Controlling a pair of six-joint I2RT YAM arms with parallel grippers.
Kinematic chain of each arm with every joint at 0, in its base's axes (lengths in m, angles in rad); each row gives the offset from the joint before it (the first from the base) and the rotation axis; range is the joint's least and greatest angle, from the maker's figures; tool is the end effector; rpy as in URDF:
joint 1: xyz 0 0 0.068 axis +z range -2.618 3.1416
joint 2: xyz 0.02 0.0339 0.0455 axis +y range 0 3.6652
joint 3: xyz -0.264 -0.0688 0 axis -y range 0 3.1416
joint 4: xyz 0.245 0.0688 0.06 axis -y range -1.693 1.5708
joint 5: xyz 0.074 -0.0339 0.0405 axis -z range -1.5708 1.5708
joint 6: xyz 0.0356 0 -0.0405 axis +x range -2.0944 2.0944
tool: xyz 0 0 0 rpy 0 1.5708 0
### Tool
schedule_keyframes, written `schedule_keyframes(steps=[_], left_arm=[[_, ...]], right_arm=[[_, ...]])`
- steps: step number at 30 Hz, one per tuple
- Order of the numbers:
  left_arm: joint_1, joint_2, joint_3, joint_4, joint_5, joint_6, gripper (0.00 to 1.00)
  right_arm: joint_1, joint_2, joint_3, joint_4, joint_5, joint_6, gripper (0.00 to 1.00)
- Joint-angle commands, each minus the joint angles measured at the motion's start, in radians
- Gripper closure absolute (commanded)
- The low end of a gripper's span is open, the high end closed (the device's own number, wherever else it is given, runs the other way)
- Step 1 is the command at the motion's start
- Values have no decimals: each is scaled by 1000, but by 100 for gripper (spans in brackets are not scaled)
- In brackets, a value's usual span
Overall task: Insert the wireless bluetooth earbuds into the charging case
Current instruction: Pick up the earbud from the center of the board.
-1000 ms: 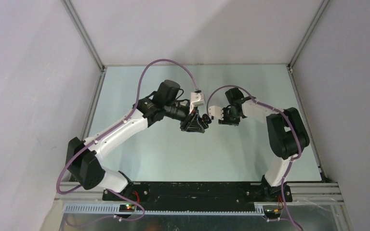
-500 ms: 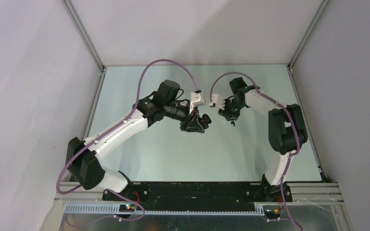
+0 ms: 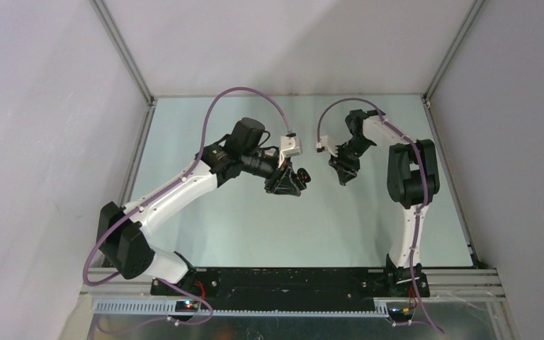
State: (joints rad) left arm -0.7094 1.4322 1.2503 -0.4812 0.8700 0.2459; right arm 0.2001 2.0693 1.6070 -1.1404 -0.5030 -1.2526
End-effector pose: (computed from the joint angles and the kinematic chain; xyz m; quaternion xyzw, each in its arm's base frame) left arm 0.2188 -0.2237 0.3300 0.5388 0.6389 -0.4599 0.3000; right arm 0.3777 0.0941 0.1847 -0.6402 0.7266 0.2229 0.1116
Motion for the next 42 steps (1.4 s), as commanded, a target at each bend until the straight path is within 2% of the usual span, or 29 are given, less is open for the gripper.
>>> schedule_keyframes(steps=[1,8,15,37,42], left_arm=[[-5,-31,44,11,25,23,100],[-4,-30,44,10,24,23,100],[-5,-29,44,8,21,27,100],[-5,-25,46,5,27,28,100],[-5,-28,47,4,29,28,100]], right_arm=[[7,66,101,-137,-14,-31,57],[6,124,211,-194,-42,-15,57],[2,218,340,-304,-4,0,57],[11,248,300,-261,70,37,60],[30,205,224,-197,106,59,60]])
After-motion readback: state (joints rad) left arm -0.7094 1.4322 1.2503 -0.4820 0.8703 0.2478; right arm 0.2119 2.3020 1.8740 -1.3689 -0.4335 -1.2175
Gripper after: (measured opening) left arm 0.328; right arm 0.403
